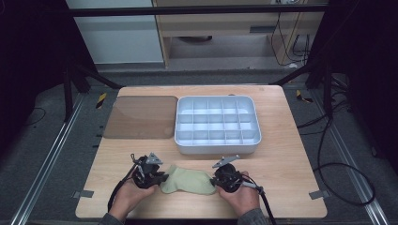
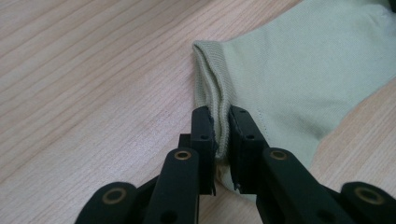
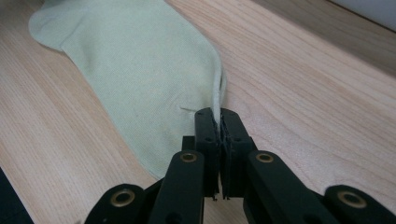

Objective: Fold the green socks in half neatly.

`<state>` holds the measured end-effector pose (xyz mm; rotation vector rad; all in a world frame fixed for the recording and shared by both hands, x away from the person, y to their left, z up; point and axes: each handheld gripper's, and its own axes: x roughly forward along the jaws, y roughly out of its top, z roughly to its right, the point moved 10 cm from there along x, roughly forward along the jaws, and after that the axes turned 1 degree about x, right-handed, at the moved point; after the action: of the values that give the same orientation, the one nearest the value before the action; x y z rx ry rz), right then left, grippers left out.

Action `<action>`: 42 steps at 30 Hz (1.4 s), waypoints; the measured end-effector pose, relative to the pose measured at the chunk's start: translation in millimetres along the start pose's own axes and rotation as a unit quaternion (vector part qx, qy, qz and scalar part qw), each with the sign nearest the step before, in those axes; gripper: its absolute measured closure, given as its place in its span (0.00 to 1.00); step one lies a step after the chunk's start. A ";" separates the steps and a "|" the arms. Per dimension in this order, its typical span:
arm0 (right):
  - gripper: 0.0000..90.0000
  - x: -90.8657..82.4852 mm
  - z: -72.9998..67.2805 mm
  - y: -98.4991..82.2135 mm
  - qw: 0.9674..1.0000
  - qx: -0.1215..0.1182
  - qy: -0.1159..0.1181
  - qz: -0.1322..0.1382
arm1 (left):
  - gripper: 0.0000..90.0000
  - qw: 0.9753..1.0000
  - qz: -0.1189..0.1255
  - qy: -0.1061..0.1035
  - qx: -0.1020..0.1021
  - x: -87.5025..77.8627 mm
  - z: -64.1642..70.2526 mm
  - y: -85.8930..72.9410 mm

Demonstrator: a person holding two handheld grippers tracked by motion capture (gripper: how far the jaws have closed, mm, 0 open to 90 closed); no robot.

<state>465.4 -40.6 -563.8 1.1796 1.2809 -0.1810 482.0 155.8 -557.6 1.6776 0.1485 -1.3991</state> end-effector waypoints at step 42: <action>0.97 3.4 -12.3 14.9 1.000 0.007 0.015 0.021 | 0.90 0.998 -0.016 -0.045 0.042 -22.9 42.9 40.0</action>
<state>469.0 -23.0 -556.0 1.2238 1.2827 -0.1416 467.4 113.3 -513.7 1.6831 0.0661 -1.5204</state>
